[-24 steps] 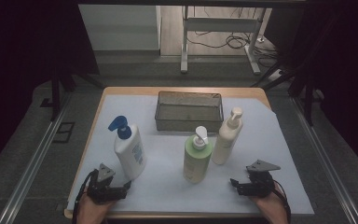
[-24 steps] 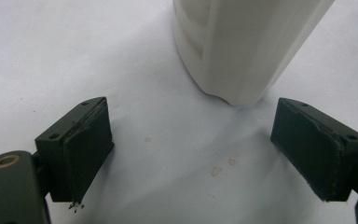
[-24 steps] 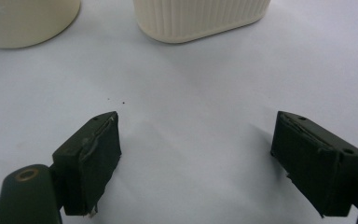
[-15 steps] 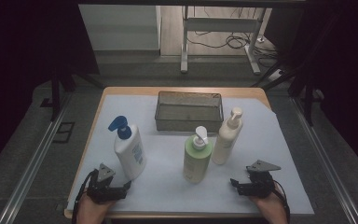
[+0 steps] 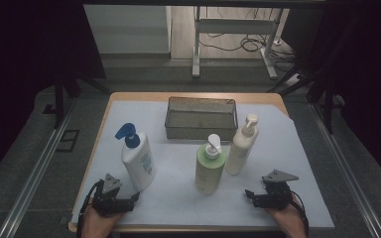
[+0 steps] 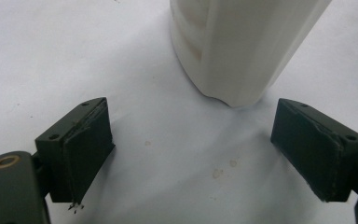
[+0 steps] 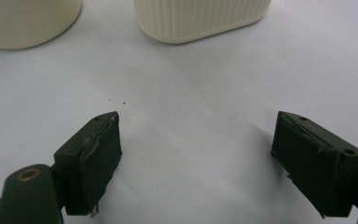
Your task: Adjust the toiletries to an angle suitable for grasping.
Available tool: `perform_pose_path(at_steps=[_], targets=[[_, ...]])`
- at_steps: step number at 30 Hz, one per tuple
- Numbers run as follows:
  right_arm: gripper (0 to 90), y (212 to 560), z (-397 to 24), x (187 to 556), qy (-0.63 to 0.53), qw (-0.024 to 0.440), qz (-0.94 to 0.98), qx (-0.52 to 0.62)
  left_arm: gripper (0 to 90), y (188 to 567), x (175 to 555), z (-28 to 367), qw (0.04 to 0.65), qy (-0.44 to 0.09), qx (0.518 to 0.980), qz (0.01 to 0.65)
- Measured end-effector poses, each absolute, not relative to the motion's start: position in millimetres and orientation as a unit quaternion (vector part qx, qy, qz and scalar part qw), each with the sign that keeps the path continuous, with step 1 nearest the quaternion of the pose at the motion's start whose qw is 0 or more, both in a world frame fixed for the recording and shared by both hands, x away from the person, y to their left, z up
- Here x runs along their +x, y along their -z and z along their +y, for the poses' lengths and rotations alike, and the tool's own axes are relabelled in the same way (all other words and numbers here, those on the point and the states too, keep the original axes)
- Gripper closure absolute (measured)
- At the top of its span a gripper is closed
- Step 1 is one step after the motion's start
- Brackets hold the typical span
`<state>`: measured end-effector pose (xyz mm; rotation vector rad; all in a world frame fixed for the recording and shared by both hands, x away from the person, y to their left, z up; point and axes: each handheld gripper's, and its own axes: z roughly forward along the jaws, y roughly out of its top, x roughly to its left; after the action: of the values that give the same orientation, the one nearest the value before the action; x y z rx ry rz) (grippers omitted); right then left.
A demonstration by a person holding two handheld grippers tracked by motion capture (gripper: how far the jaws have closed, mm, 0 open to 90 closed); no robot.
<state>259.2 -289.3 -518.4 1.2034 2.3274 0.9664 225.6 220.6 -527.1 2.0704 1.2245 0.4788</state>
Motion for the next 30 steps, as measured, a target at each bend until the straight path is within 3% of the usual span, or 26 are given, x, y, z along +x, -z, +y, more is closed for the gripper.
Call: perform_pose_path(at_steps=[6, 11, 22, 30], targets=[[17.3, 516.9, -289.0, 259.7, -0.338, 0.172, 0.821, 0.428, 12.0, 527.1, 226.0, 220.8, 0.338, -0.183, 0.796, 0.468], [26.4, 513.3, -290.6, 258.9, -0.341, 0.165, 0.818, 0.432, 11.9, 527.1, 225.9, 220.7, 0.337, -0.183, 0.796, 0.468], [36.1, 503.7, -285.9, 258.8, -0.368, 0.142, 0.809, 0.436, 12.0, 527.2, 225.8, 220.6, 0.338, -0.183, 0.795, 0.469], [51.1, 496.9, -277.9, 259.9, -0.375, 0.134, 0.815, 0.421, 12.0, 527.3, 225.7, 220.6, 0.338, -0.184, 0.795, 0.47]])
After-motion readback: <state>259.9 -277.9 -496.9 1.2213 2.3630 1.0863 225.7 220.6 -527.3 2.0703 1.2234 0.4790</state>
